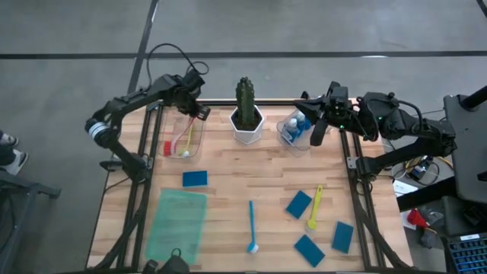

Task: Pick & Place Kitchen Sink Supplies
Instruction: Put the red dish brush into the left transparent bin

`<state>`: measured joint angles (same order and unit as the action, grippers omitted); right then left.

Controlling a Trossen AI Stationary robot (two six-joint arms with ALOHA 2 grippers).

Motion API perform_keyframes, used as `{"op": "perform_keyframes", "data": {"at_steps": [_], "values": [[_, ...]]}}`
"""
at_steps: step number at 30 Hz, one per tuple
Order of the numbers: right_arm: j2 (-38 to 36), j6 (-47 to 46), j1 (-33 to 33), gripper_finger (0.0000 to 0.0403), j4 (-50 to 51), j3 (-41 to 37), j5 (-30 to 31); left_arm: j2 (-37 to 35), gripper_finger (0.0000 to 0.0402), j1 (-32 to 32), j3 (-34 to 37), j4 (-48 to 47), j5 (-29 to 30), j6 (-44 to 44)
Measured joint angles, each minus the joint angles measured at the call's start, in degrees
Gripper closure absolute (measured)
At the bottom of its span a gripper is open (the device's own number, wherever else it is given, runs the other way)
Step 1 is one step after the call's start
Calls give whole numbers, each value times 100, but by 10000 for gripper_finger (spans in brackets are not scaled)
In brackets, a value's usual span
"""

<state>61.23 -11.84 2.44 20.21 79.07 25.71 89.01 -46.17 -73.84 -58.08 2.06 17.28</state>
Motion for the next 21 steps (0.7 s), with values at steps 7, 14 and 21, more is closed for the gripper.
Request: {"op": "perform_keyframes", "data": {"at_steps": [7, 14, 21], "values": [[-4, 0, 0, 394, 0, 0, 2, 485, 329, 0, 0, 0, -232, -24], [-8, 22, -9, 394, 1, 0, 175, 865, 310, -11, 0, -7, -420, -12], [-8, 28, -9, 394, 2, 0, 192, 913, 307, -11, -1, -87, -559, 152]]}}
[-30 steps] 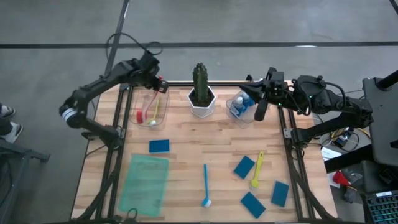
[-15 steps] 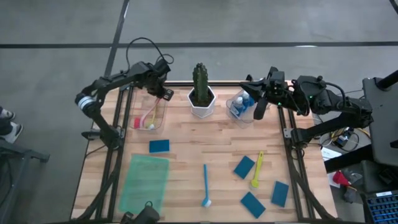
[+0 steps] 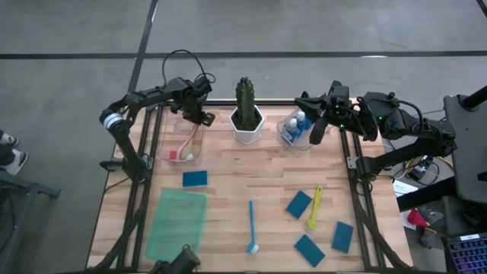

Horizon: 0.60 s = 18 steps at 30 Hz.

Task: Pick & Place Kitchen Sink Supplies
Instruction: Put the red dish brush into the left transparent bin, then put the blue dish brush into the left transparent bin

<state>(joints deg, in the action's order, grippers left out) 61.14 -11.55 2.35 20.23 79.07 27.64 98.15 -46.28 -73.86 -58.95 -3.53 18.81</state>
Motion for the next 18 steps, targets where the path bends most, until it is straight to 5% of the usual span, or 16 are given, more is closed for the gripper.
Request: {"op": "perform_keyframes", "data": {"at_steps": [18], "values": [[-30, -399, 0, 394, 825, 0, -332, -1110, 176, -19, -5, -58, -200, 258]]}}
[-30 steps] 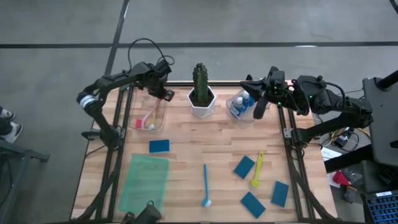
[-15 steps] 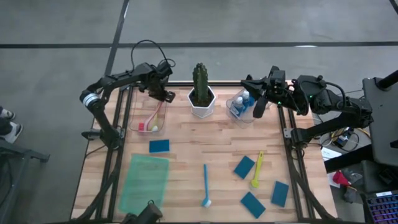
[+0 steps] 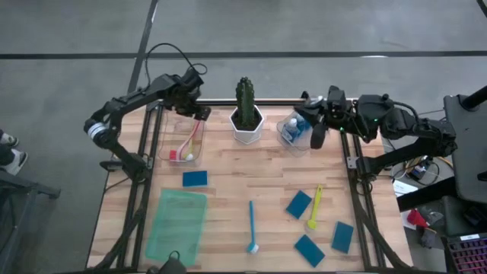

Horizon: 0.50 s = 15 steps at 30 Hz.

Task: Pick & Place Kitchen Sink Supplies
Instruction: Put the blue dish brush into the left transparent bin

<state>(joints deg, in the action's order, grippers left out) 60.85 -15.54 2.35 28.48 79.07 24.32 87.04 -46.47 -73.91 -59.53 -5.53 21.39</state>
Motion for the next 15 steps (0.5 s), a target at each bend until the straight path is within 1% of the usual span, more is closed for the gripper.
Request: {"op": "perform_keyframes", "data": {"at_steps": [4, 9, 12, 15], "values": [[-1, -779, 0, 394, 992, 0, -408, -545, 176, 8, 0, 76, -4, 78], [4, -1781, 0, 394, 2226, -2, -767, -1291, 176, 18, 0, 484, -16, 312], [5, -1926, 2, 394, 2438, -26, -818, -1682, 177, 93, 0, 819, -270, 483], [5, -1846, 0, 394, 2214, -26, -786, -1982, 177, 295, 2, 1114, -650, 858]]}}
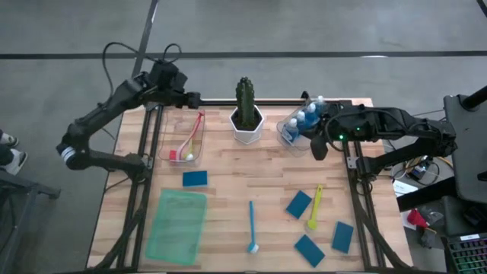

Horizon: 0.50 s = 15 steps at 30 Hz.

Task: Pick & Place Kitchen Sink Supplies
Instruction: Put the blue dish brush into the left transparent bin

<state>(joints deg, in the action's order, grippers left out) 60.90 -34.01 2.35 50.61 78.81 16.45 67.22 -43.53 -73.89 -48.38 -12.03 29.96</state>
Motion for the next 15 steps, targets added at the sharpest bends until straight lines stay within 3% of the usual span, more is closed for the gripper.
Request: {"op": "perform_keyframes", "data": {"at_steps": [7, 15], "values": [[26, 856, 0, 394, -849, -2, 32, -340, 177, 1026, 3, 317, 65, 829], [28, 1571, -2, 394, -1243, -7, 499, -128, 177, 2937, 7, 727, 901, 1966]]}}
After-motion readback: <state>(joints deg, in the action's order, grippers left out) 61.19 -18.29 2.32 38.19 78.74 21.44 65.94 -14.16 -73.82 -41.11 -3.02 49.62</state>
